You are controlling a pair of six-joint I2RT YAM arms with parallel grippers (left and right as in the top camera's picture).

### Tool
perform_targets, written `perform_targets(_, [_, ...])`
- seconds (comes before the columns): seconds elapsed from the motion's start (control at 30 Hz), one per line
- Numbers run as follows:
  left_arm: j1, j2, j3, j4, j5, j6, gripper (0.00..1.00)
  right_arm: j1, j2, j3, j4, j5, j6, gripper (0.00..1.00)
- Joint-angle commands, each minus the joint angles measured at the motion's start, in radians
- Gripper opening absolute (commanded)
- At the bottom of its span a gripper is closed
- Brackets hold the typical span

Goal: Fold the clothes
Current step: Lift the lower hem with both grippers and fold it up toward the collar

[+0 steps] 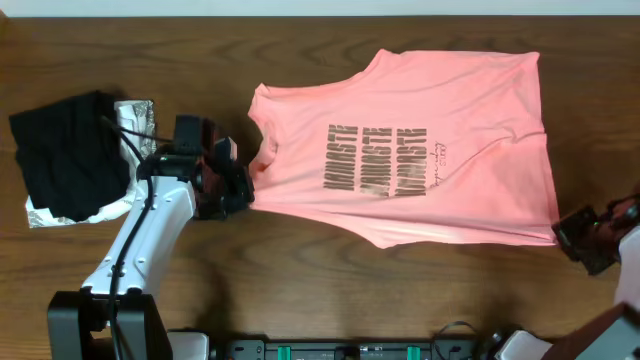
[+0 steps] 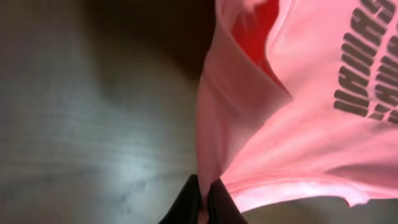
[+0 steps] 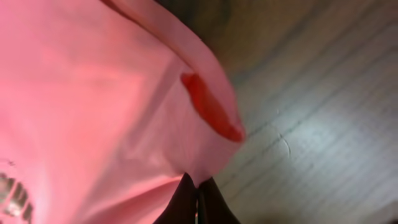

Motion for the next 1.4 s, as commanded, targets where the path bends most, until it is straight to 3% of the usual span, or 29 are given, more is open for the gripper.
perform_targets(0.0, [0.009, -0.008, 0.010, -0.048, -0.018, -0.002, 0.06, 0.008, -0.075, -0.002, -0.019, -0.002, -0.015, 0.01])
perform_targets(0.37, [0.009, -0.051, 0.010, -0.092, -0.019, -0.001, 0.06, 0.008, -0.154, -0.002, -0.042, -0.002, -0.022, 0.01])
perform_targets(0.77, [0.010, -0.072, 0.010, 0.104, -0.146, -0.040, 0.06, 0.023, -0.139, -0.002, 0.261, -0.111, -0.002, 0.01])
perform_targets(1.37, [0.010, -0.019, 0.010, 0.237, -0.146, -0.043, 0.06, 0.289, 0.083, -0.002, 0.610, -0.091, 0.064, 0.01])
